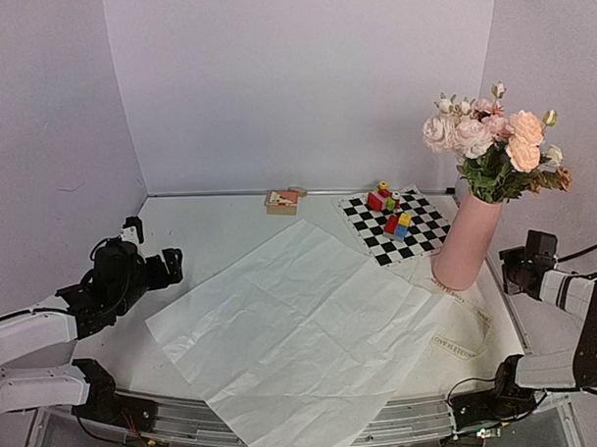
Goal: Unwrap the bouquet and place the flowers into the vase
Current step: Reset both arms
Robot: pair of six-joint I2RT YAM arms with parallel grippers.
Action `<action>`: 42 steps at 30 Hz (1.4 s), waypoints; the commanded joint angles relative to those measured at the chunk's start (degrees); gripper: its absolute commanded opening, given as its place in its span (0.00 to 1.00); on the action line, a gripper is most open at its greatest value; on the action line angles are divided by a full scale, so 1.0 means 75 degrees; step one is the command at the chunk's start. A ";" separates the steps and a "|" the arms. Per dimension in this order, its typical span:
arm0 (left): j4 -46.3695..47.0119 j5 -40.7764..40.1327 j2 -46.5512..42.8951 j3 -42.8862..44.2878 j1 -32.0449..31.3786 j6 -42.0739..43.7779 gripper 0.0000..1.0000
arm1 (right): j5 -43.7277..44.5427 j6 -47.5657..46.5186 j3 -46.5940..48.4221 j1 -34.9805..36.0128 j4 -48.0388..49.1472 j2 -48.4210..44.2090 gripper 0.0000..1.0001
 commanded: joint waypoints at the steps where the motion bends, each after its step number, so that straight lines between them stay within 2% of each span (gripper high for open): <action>1: -0.0034 0.0009 0.0083 0.0454 0.0027 -0.0073 1.00 | 0.0164 0.1473 0.0313 -0.0180 0.0440 0.0613 0.62; 5: -0.0031 -0.0018 0.0197 0.0532 0.0031 -0.0073 1.00 | 0.0081 0.2298 0.0669 -0.0182 0.0202 0.1248 0.76; 7: -0.0022 -0.0019 0.0244 0.0557 0.0031 -0.0063 1.00 | -0.0063 0.2564 0.0890 -0.0186 -0.0016 0.1550 0.91; 9: -0.0008 -0.0016 0.0310 0.0578 0.0031 -0.0052 1.00 | -0.0235 0.2655 0.1207 -0.0180 -0.0422 0.1822 0.98; 15: 0.0048 -0.0007 0.0487 0.0613 0.0031 -0.0048 1.00 | -0.0331 0.3104 0.1496 -0.0175 -0.1084 0.2229 0.98; 20: 0.0060 -0.0021 0.0604 0.0649 0.0031 -0.0073 1.00 | -0.0799 0.3267 0.1923 -0.0164 -0.1658 0.2920 0.94; 42: 0.0084 -0.0019 0.0780 0.0658 0.0031 -0.0063 1.00 | -0.1691 0.3805 0.2054 0.0342 -0.1290 0.4201 0.89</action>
